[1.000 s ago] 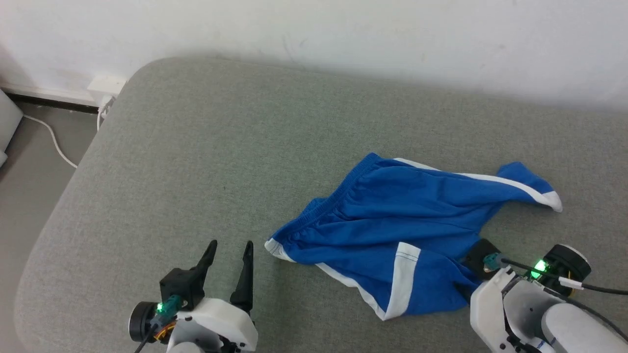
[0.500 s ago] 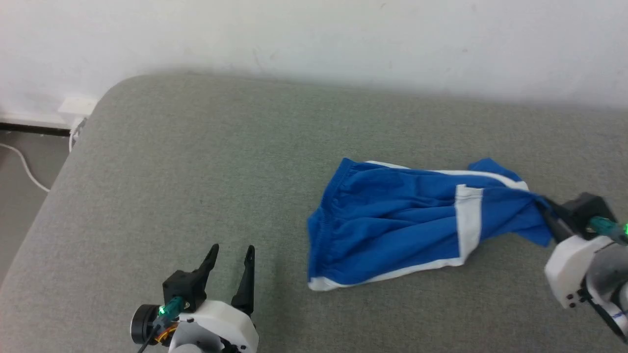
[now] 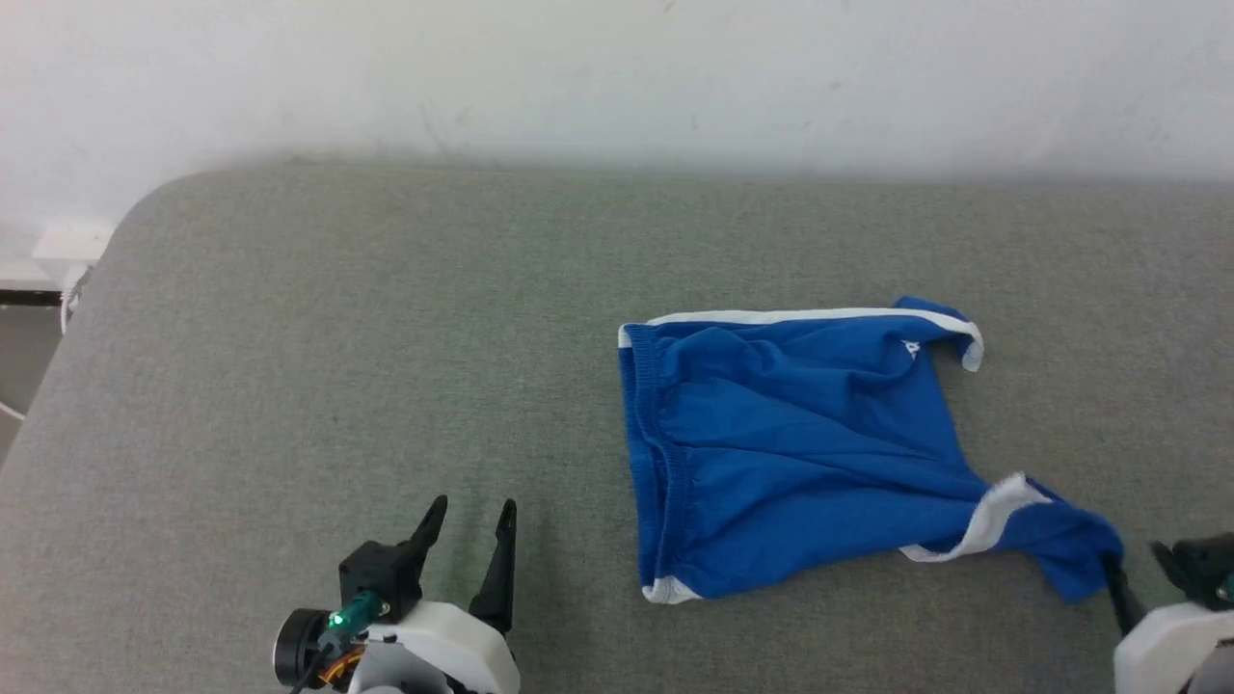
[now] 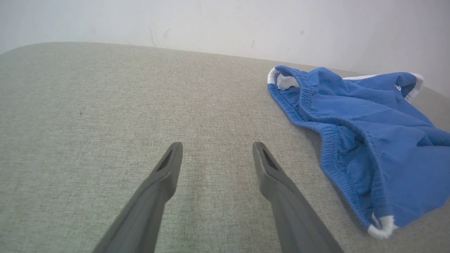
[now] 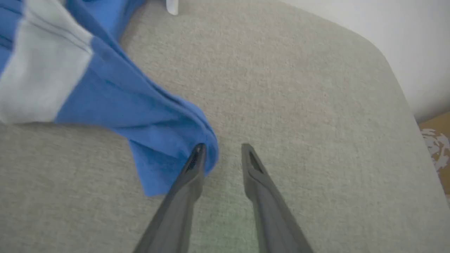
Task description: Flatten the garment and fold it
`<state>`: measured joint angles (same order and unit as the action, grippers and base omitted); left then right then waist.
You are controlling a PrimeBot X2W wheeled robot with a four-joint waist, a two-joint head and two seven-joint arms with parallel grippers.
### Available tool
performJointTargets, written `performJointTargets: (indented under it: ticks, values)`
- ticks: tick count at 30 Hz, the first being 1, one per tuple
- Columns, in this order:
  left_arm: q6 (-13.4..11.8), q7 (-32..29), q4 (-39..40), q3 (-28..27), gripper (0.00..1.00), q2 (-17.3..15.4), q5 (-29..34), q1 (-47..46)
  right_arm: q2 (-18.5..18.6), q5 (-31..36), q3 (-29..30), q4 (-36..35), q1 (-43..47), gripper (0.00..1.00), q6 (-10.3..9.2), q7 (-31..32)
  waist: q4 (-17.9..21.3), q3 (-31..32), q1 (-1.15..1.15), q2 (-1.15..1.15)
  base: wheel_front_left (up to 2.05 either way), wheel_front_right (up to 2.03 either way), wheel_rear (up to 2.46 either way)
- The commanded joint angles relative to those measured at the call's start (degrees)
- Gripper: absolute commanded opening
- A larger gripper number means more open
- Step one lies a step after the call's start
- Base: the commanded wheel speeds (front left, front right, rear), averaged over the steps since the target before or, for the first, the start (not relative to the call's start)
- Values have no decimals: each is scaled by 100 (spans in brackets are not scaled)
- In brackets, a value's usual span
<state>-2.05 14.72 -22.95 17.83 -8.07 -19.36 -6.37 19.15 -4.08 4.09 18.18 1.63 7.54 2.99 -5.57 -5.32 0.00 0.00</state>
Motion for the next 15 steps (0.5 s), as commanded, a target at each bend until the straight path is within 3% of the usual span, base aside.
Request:
performJointTargets:
  ticks: [1, 5, 10, 15]
  values:
    - [34, 28, -37, 15, 100, 9, 63, -70, -4, 79, 61, 59, 29, 100, -5, 1, 36, 9, 0, 0, 0, 0, 0]
    - [45, 28, -137, 43, 100, 15, 62, -115, -145, 234, 369, 218, -20, 100, -5, 21, 96, 73, 0, 0, 0, 0, 0]
    - [114, 28, -128, 133, 100, 58, 76, -132, -397, 164, 644, -174, -150, 100, -5, -312, 135, 178, 0, 0, 0, 0, 0]
    - [460, -83, 57, 464, 100, 129, 50, -90, -822, 102, 916, -962, -151, 100, -5, -522, 169, 243, 0, 0, 0, 0, 0]
